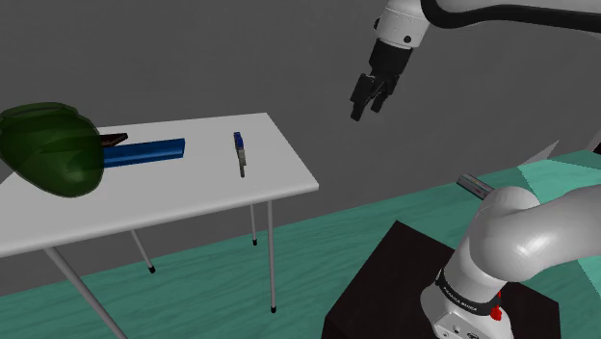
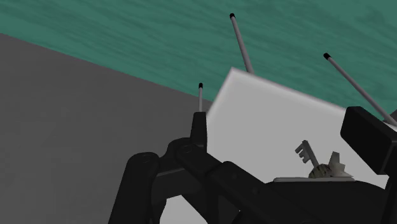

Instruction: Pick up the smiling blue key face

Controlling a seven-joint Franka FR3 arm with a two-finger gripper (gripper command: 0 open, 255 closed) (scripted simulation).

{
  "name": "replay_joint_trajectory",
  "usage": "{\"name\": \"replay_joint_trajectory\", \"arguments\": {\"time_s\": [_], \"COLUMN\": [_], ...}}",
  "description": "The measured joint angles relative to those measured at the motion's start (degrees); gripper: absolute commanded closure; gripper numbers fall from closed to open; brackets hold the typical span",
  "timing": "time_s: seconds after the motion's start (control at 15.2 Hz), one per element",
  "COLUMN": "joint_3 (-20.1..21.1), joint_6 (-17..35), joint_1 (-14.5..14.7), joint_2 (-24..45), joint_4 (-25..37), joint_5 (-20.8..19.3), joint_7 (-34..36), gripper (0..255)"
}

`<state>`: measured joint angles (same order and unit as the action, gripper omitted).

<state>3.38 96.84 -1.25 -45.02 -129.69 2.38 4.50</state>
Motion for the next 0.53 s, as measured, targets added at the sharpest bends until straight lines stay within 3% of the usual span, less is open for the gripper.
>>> {"name": "replay_joint_trajectory", "arguments": {"time_s": [0.13,0.53], "joint_3": [0.53,5.87], "joint_6": [0.12,1.5], "joint_1": [-0.05,-0.94], "joint_2": [1.01,13.3], "joint_4": [0.59,7.81], "joint_5": [0.24,1.96], "joint_7": [0.8,9.81], "gripper": [0,0]}}
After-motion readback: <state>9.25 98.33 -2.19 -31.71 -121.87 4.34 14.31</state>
